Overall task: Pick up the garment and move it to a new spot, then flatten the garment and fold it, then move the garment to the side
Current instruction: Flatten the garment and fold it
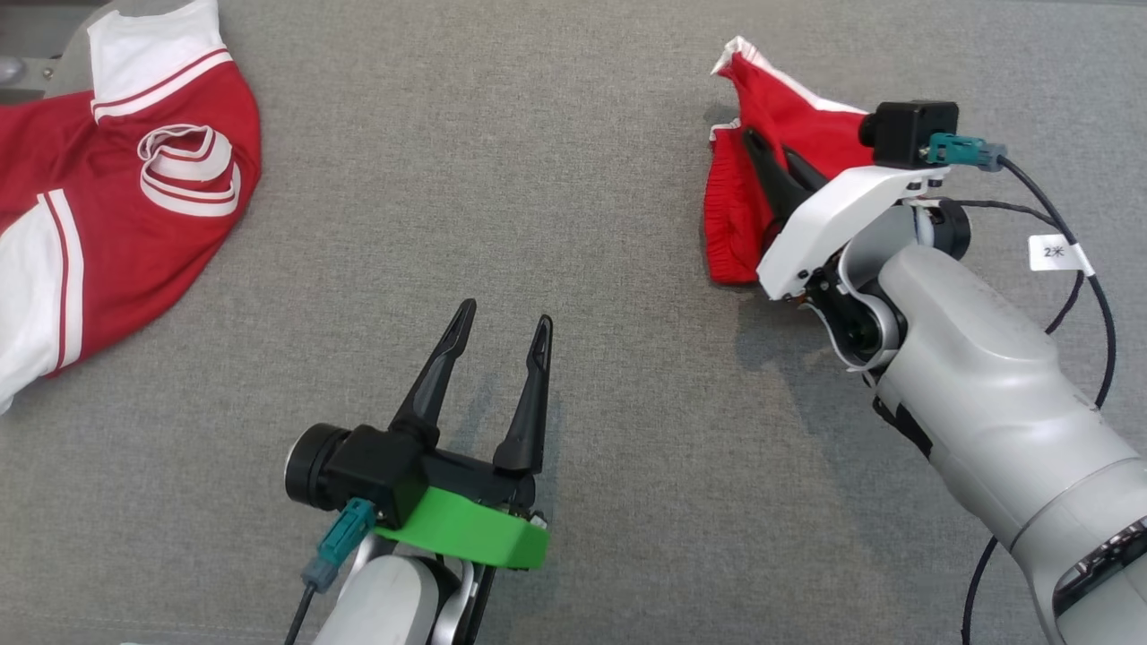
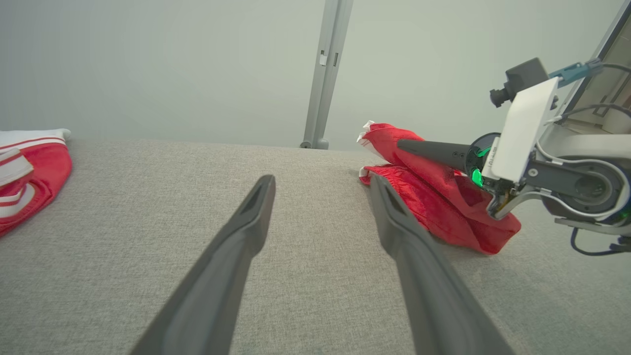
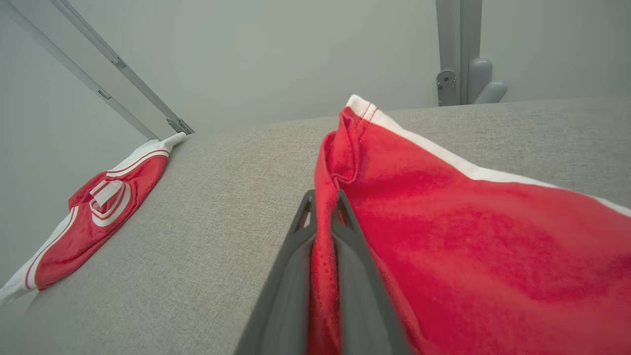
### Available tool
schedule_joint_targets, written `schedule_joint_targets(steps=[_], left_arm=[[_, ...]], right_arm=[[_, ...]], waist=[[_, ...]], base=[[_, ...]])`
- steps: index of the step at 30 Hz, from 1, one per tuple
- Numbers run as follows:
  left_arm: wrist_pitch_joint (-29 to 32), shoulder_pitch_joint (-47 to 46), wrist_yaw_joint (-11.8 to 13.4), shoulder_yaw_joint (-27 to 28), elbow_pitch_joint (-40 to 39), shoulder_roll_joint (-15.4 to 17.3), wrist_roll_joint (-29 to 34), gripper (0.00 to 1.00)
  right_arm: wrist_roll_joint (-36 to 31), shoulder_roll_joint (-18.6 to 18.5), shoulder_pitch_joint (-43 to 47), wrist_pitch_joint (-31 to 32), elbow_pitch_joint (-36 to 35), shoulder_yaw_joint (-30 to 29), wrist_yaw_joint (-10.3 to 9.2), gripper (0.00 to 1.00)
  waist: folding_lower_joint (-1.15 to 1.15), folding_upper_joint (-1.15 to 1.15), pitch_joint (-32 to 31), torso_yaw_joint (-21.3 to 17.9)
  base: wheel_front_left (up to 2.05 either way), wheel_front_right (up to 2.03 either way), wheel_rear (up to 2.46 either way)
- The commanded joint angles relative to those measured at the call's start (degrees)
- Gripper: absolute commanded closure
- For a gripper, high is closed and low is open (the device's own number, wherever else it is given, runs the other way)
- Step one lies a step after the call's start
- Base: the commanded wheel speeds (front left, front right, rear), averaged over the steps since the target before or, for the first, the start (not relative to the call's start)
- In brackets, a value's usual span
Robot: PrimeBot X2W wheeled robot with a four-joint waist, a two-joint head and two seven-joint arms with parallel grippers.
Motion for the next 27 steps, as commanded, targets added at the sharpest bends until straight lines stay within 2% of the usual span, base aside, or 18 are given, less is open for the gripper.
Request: schedule_joint_targets(steps=[1, 2, 3, 4, 5, 10, 16, 21, 23, 27], left_arm=[[0.0, -0.9, 0.3, 0.0, 0.1, 0.2, -0.4, 0.0], [0.0, -1.0, 0.3, 0.1, 0.1, 0.2, -0.5, 0.0], [0.0, -1.0, 0.4, 0.1, 0.1, 0.2, -0.4, 0.0], [0.0, -0.9, 0.4, 0.2, 0.2, 0.2, -0.4, 0.0], [0.0, -0.8, 0.4, 0.2, 0.2, 0.2, -0.4, 0.0], [0.0, 0.1, 0.6, 0.9, 0.4, 0.2, -0.1, 0.0], [0.0, 1.2, 0.9, 1.4, 0.7, 0.2, 0.4, 0.0], [0.0, 3.0, 1.3, 3.0, 1.1, 0.2, 0.5, 0.0], [0.0, 4.5, 1.5, 4.5, 1.4, 0.2, 0.5, 0.0], [0.0, 6.7, 2.0, 6.3, 1.4, 0.2, 0.8, 0.0]], right_arm=[[0.2, 0.9, -0.4, 0.1, 0.4, 0.6, -0.02, 1.0], [0.5, 1.3, -0.4, 0.2, 0.6, 0.7, -0.02, 1.0], [0.8, 1.7, -0.3, 0.3, 0.7, 1.0, -0.02, 0.84], [1.2, 2.0, -0.2, 0.2, 0.7, 1.1, -0.02, 0.34], [1.4, 2.1, -0.1, 0.0, 0.8, 1.3, -0.02, 0.0], [3.1, 2.5, 2.4, 0.0, -1.6, 3.0, -0.02, 0.0], [3.0, 1.1, 7.4, -2.4, -6.9, 6.4, -0.02, 0.0], [0.3, -1.5, 14.3, -5.5, -10.7, 8.4, -0.01, 0.0], [-0.8, -2.3, 18.7, -6.1, -13.0, 6.5, -0.01, 0.0], [-7.2, -3.6, 24.8, -6.0, -17.7, -1.5, -0.01, 0.0]], waist=[[0.0, 0.0, 0.1, 0.2], [0.0, 0.0, 0.1, 0.2], [0.0, 0.0, 0.1, 0.1], [0.0, 0.0, 0.0, 0.1], [0.0, 0.0, -0.1, 0.0], [0.0, 0.0, -1.2, -1.1], [0.0, 0.0, -2.8, -2.7], [0.0, 0.0, -5.3, -4.9], [0.0, 0.0, -7.3, -6.3], [0.0, 0.0, -9.7, -8.4]], base=[[0.0, 0.0, 0.0], [0.0, 0.0, 0.0], [0.0, 0.0, 0.0], [0.0, 0.0, 0.0], [0.0, 0.0, 0.0], [0.0, 0.0, 0.0], [0.0, 0.0, 0.0], [0.0, 0.0, 0.0], [0.0, 0.0, 0.0], [0.0, 0.0, 0.0]])
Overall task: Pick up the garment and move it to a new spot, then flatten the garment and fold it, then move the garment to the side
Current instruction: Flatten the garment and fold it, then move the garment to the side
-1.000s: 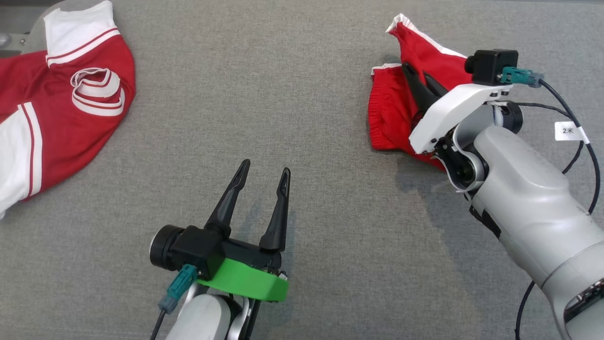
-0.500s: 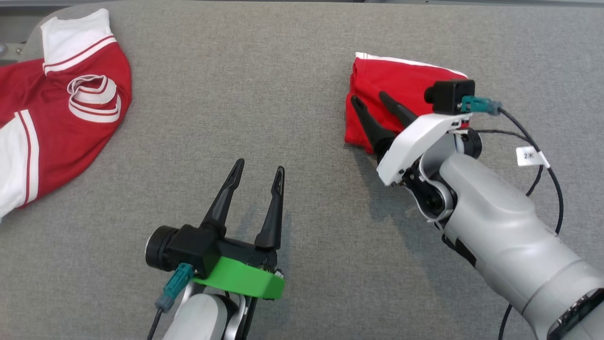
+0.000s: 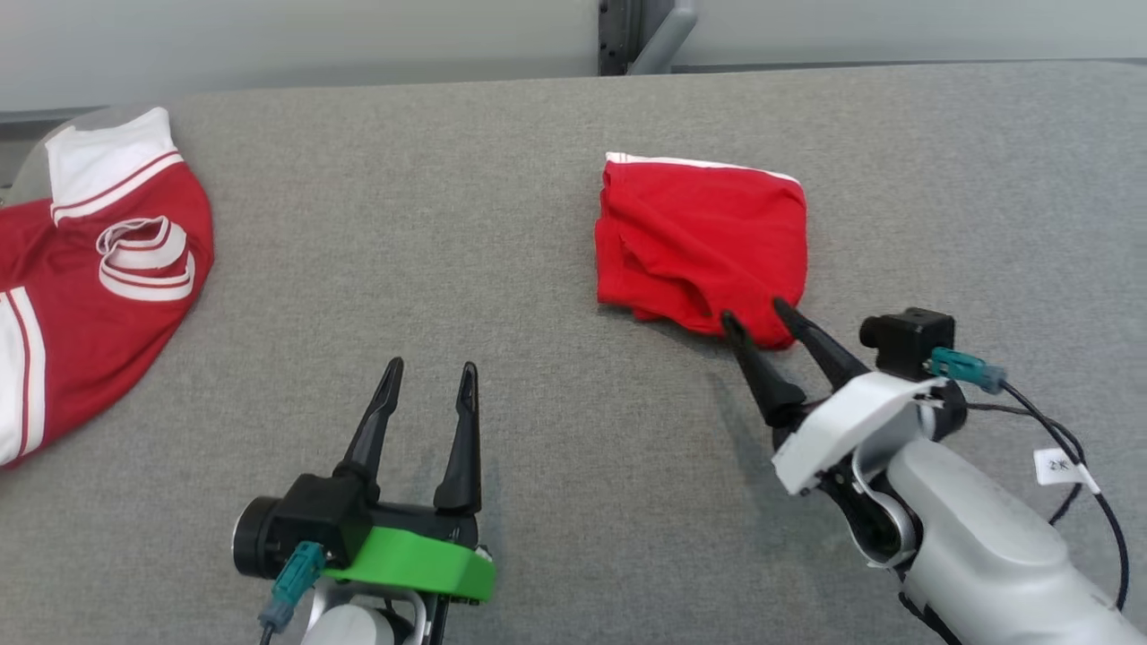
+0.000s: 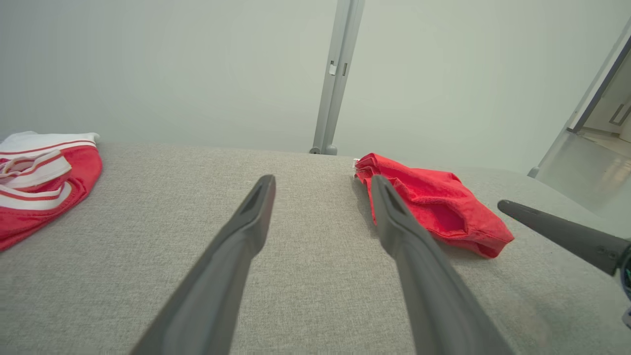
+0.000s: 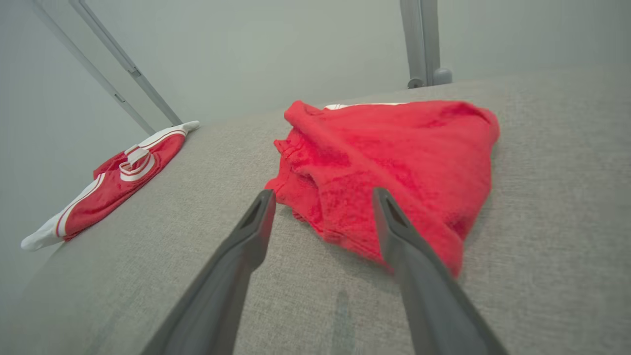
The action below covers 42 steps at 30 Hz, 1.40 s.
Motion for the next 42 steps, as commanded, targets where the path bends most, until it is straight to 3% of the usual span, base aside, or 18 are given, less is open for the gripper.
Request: schedule_joint_targets(steps=[1, 8, 19, 33, 42], left_arm=[[0.0, 1.4, 0.3, 0.6, 0.0, 0.2, 0.5, 0.0], [0.0, 4.5, 1.1, 3.0, -0.7, 0.2, 1.2, 0.0], [0.0, 7.8, 2.3, 5.2, -2.5, 0.2, 2.1, 0.0], [0.0, 8.4, 2.3, 4.3, -1.1, 0.2, 2.6, 0.0], [0.0, -1.8, -0.4, 1.3, 6.7, 0.2, -0.7, 0.0]], right_arm=[[-2.2, 0.1, 2.7, -0.1, -1.2, -2.0, 0.0, 0.0], [-17.9, 2.1, 12.3, -0.1, -9.3, -17.5, 0.0, 0.0], [-33.4, 7.5, 24.1, -0.1, -18.7, -28.9, 0.0, 0.0], [-36.3, 9.6, 28.4, -0.1, -21.8, -31.2, 0.0, 0.0], [-36.1, 9.2, 25.8, -0.1, -22.1, -31.5, 0.0, 0.0]], waist=[[0.0, 0.0, -3.0, -2.9], [0.0, 0.0, -6.5, -5.2], [0.0, 0.0, -8.7, -4.3], [0.0, 0.0, -9.2, -4.6], [0.0, 0.0, -4.0, -6.0]], base=[[0.0, 0.0, 0.0], [0.0, 0.0, 0.0], [0.0, 0.0, 0.0], [0.0, 0.0, 0.0], [0.0, 0.0, 0.0]])
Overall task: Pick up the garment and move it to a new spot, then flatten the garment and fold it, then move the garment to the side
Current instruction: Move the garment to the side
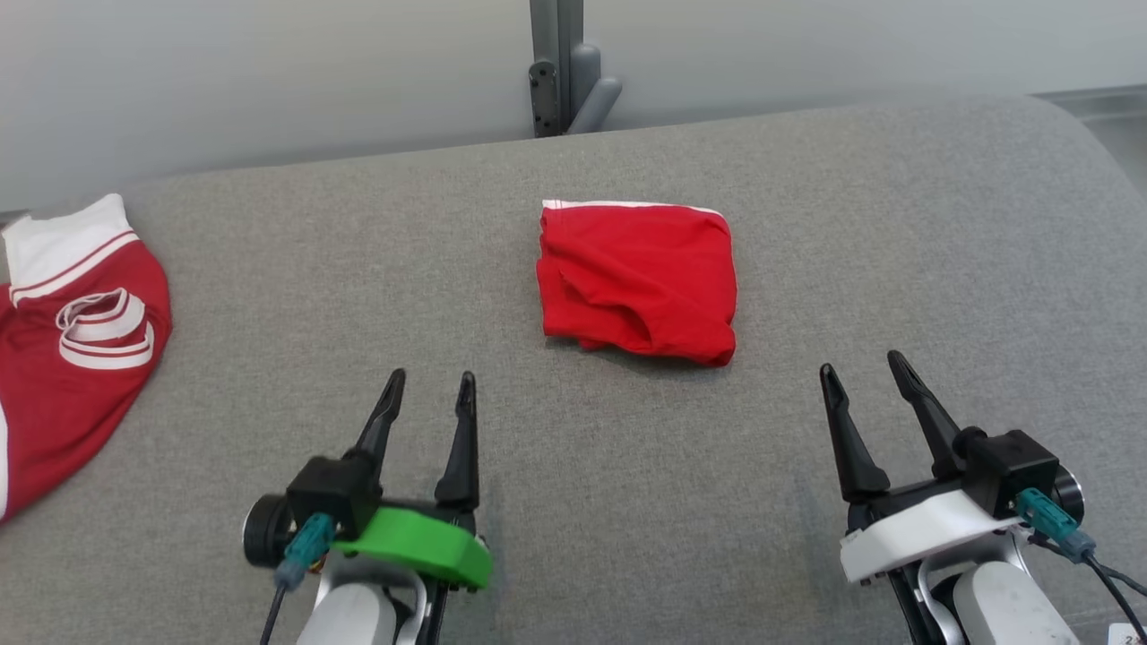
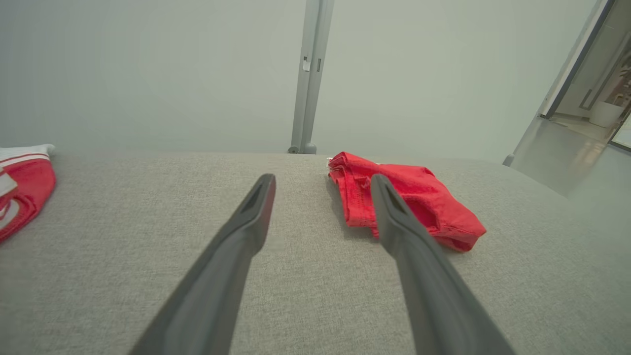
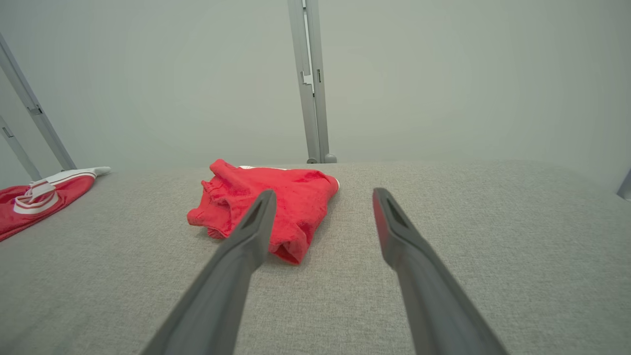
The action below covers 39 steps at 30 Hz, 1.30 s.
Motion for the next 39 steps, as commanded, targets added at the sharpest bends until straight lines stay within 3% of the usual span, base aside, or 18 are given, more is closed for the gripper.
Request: schedule_joint_targets(steps=[1, 10, 18, 29, 30, 31, 32, 34, 35, 36, 39], left_arm=[[0.0, -1.9, -0.5, -0.4, 1.0, 0.2, -0.8, 0.0], [0.9, -21.9, -4.2, -10.2, 17.5, 0.3, -14.2, 0.0], [0.3, -32.4, -2.4, -17.0, 25.8, 0.2, -20.4, 0.0], [-0.1, -37.6, -0.1, -22.2, 30.6, 0.2, -26.2, 0.0], [-0.1, -37.9, 0.1, -22.2, 30.6, 0.2, -26.3, 0.16], [-0.1, -38.0, 0.0, -22.1, 30.6, 0.2, -26.3, 0.52], [-0.1, -37.9, 0.0, -21.9, 30.5, 0.2, -26.7, 0.61], [-0.1, -38.0, 0.1, -21.6, 30.0, 0.2, -26.1, 0.93], [-0.1, -38.0, 0.1, -21.6, 30.0, 0.2, -26.1, 0.93], [-0.1, -37.7, 0.1, -21.3, 29.6, 0.2, -26.1, 1.0], [0.0, -36.1, -0.2, -20.7, 28.1, 0.3, -26.3, 1.0]], right_arm=[[-0.2, -0.2, -0.8, -0.1, -0.2, -0.1, 0.0, 0.0], [-0.6, -0.3, -6.1, -0.1, -0.4, 1.3, 0.0, 0.0], [-1.7, -0.1, -8.9, -0.1, -0.2, 0.7, 0.0, 0.0], [-2.3, 0.7, -9.3, -0.1, -0.1, 0.4, 0.0, 0.0], [-2.4, 0.7, -9.3, -0.1, -0.1, 0.3, 0.0, 0.0], [-2.4, 0.7, -9.2, -0.1, -0.1, 0.2, 0.0, 0.0], [-2.4, 0.7, -9.2, -0.1, -0.1, 0.1, 0.0, 0.0], [-2.4, 0.7, -9.1, -0.1, -0.1, -0.2, 0.0, 0.0], [-2.4, 0.7, -9.1, -0.1, -0.1, -0.2, 0.0, 0.0], [-2.5, 0.7, -9.0, -0.1, -0.1, -0.4, 0.0, 0.0], [-2.6, 0.7, -8.6, -0.1, -0.1, -1.1, 0.0, 0.0]], waist=[[0.0, 0.0, 2.6, -0.8], [0.0, 0.0, 11.4, -2.9], [0.0, 0.0, 16.0, -3.8], [0.0, 0.0, 16.5, -5.6], [0.0, 0.0, 16.6, -5.7], [0.0, 0.0, 16.6, -5.8], [0.0, 0.0, 16.6, -5.8], [0.0, 0.0, 16.6, -5.8], [0.0, 0.0, 16.6, -5.8], [0.0, 0.0, 16.6, -5.7], [0.0, 0.0, 16.3, -5.1]], base=[[0.0, 0.0, 0.0], [0.0, 0.0, 0.0], [0.0, 0.0, 0.0], [0.0, 0.0, 0.0], [0.0, 0.0, 0.0], [0.0, 0.0, 0.0], [0.0, 0.0, 0.0], [0.0, 0.0, 0.0], [0.0, 0.0, 0.0], [0.0, 0.0, 0.0], [0.0, 0.0, 0.0]])
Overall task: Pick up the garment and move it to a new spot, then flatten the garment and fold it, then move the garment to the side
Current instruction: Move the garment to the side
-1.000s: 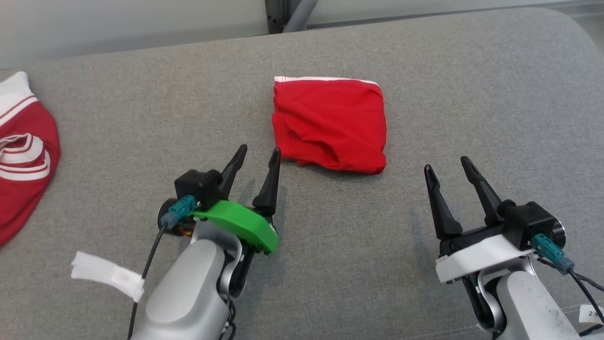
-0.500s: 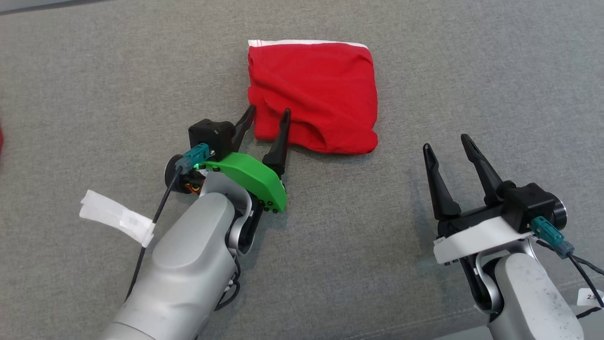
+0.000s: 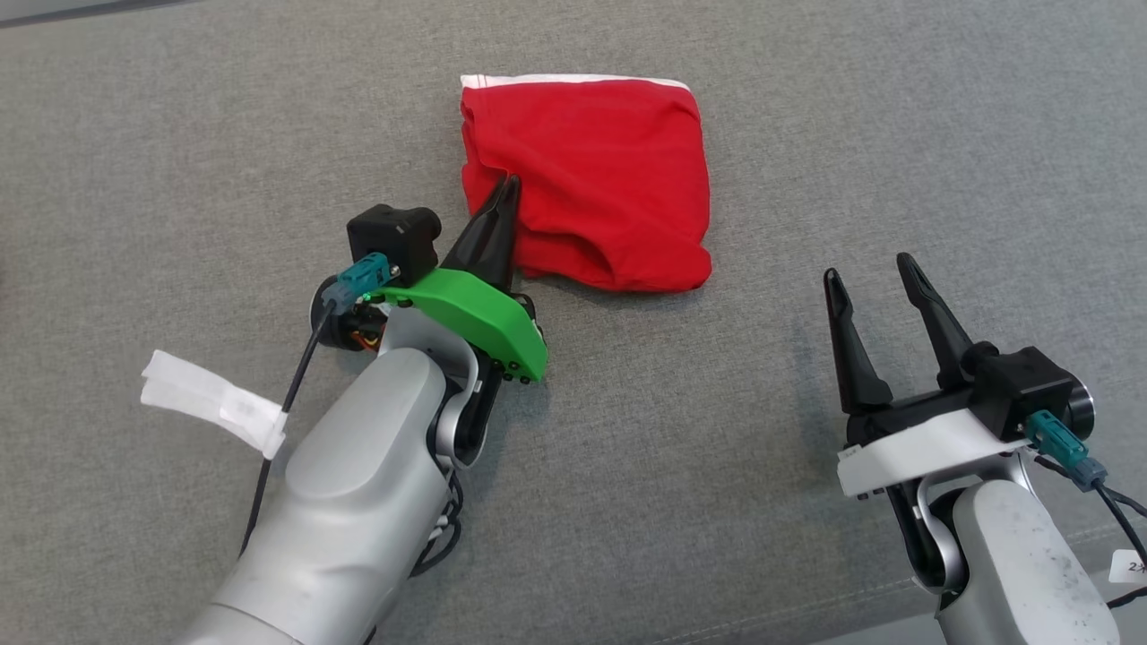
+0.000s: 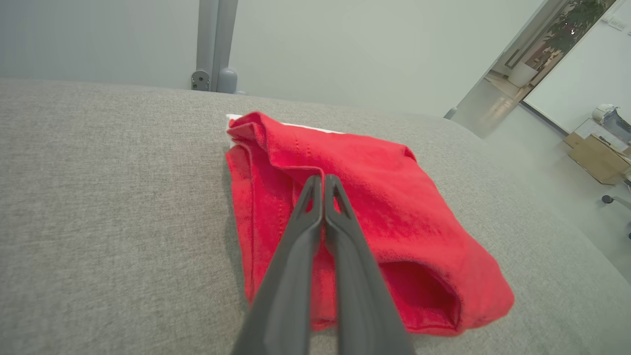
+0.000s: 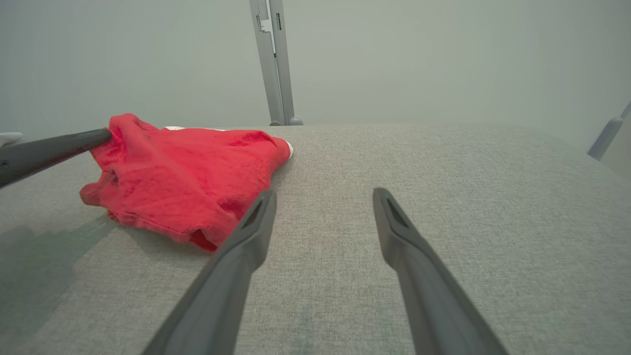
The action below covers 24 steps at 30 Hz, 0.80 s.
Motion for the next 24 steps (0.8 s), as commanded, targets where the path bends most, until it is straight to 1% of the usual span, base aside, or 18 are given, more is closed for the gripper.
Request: schedule_joint_targets(steps=[1, 7, 14, 15, 16, 19, 24], left_arm=[[-0.1, 1.3, -0.2, 0.2, -0.4, 0.3, -0.5, 1.0], [-0.2, 4.4, 0.8, 0.6, -4.6, 0.3, -0.7, 1.0], [-0.2, 6.3, 1.7, -0.2, -5.3, 0.3, -0.9, 1.0], [-0.2, 6.3, 1.8, -0.2, -5.2, 0.3, -0.7, 0.6], [-0.2, 6.3, 1.9, -0.2, -5.2, 0.3, -0.3, 0.0], [-0.2, 6.3, 2.5, 0.8, -6.3, 0.3, 1.4, 0.0], [-0.2, 9.8, 4.6, 5.2, -10.9, 0.7, 9.1, 0.0]], right_arm=[[-0.3, -0.1, 0.5, -0.1, -0.1, -0.2, 0.0, 0.0], [-0.5, -0.4, 0.3, -0.1, 0.0, -0.5, 0.0, 0.0], [-0.5, -0.7, -0.1, -0.1, 0.0, -0.4, 0.0, 0.0], [-0.5, -0.8, -0.2, -0.1, 0.0, -0.5, 0.0, 0.0], [-0.5, -0.8, -0.2, -0.1, 0.1, -0.5, 0.0, 0.0], [-0.1, -0.6, -0.2, -0.1, 0.3, -0.2, 0.0, 0.0], [1.6, -0.1, 0.4, -0.1, 0.4, 0.0, 0.0, 0.0]], waist=[[0.0, 0.0, -0.2, 0.5], [0.0, 0.0, -0.7, 2.9], [0.0, 0.0, -0.9, 4.6], [0.0, 0.0, -0.9, 4.7], [0.0, 0.0, -0.9, 4.9], [0.0, 0.0, -1.4, 5.2], [0.0, 0.0, -4.1, 5.6]], base=[[0.0, 0.0, 0.0], [0.0, 0.0, 0.0], [0.0, 0.0, 0.0], [0.0, 0.0, 0.0], [0.0, 0.0, 0.0], [0.0, 0.0, 0.0], [0.0, 0.0, 0.0]])
